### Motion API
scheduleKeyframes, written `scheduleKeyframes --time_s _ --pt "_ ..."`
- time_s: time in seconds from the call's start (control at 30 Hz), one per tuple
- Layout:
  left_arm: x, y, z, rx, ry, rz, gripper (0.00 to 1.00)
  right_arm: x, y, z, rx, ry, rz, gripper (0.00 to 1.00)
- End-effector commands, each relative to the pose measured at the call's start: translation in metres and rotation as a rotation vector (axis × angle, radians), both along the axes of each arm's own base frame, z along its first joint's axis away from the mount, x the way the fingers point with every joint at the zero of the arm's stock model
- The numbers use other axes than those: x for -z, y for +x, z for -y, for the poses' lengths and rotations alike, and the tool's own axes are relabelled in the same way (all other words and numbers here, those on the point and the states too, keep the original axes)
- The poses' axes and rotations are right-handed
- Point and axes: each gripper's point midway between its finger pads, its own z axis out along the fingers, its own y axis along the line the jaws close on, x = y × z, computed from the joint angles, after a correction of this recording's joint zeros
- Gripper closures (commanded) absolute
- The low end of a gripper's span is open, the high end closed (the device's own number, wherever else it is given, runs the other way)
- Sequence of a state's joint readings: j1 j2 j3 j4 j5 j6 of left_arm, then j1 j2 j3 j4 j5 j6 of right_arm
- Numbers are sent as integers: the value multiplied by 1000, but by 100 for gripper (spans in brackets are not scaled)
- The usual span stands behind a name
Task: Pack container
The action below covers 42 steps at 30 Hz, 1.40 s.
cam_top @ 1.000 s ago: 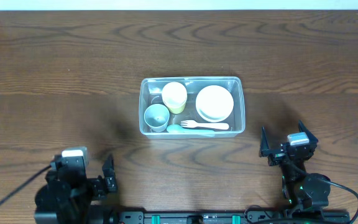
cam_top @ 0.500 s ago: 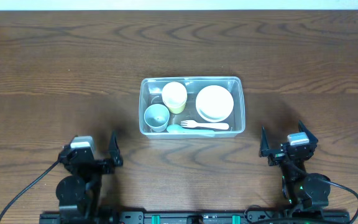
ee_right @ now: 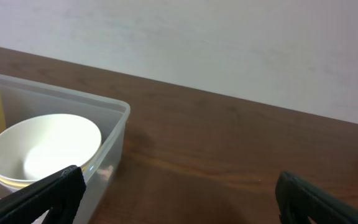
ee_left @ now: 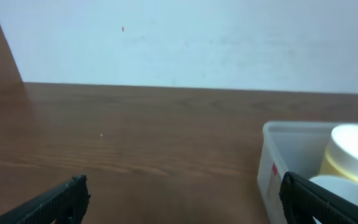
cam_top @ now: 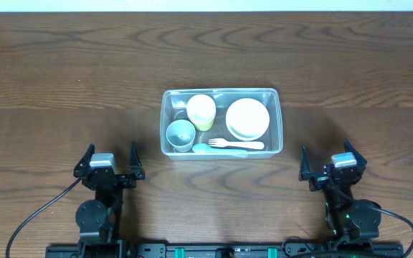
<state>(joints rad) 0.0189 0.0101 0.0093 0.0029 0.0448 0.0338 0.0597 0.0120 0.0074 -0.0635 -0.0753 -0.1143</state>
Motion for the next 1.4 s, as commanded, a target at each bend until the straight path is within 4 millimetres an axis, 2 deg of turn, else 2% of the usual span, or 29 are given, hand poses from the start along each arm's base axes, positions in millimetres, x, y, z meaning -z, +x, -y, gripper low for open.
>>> scheduleKeyframes --time_s 0.0,0.07,1.37 --pt "11 -1 -3 -12 41 -38 2 0 -1 -3 -14 -10 3 1" --pt "18 -2 -2 -7 39 -68 2 0 -1 -3 -14 -10 3 1" --pt "18 -2 -3 -9 33 -70 2 0 -1 -3 -13 -10 2 1"
